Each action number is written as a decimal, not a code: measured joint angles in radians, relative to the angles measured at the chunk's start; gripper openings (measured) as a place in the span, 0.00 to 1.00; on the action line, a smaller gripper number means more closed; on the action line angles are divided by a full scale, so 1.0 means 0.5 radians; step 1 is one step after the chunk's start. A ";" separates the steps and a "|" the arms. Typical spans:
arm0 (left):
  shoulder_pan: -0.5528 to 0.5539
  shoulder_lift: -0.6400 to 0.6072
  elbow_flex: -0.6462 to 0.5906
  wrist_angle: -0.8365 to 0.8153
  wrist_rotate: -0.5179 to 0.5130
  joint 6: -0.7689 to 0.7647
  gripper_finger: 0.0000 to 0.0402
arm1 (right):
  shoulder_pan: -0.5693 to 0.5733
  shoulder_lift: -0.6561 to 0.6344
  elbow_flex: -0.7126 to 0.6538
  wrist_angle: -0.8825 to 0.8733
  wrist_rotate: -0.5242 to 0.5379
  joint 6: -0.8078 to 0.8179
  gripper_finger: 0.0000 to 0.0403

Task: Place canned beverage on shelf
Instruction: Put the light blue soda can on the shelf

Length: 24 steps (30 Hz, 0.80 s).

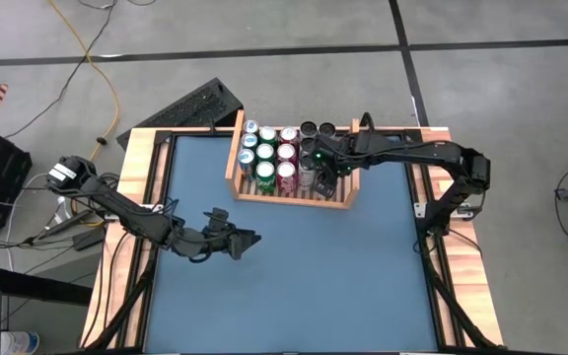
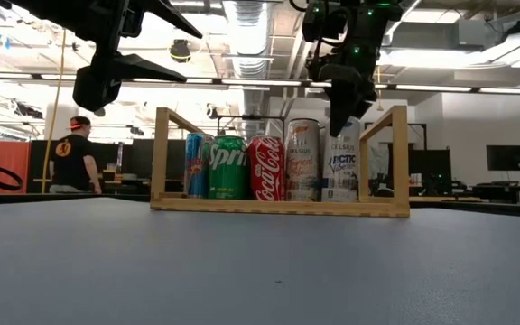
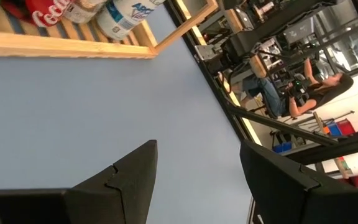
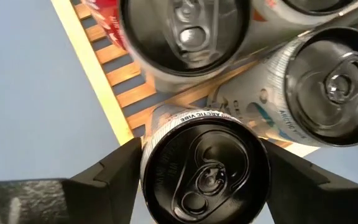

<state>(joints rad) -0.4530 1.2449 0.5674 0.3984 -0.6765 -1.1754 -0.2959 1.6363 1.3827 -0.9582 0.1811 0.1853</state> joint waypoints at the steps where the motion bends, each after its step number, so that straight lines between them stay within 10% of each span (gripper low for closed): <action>1: 0.000 0.000 0.000 0.015 0.000 0.018 0.54 | -0.006 0.000 0.000 -0.001 0.000 0.002 0.71; 24: 0.000 0.000 0.000 0.015 0.024 0.039 0.54 | -0.042 -0.016 0.140 -0.126 0.006 -0.022 0.80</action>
<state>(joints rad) -0.4530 1.2449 0.5674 0.4062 -0.6643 -1.1560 -0.3168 1.6283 1.4528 -1.0211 0.1841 0.1742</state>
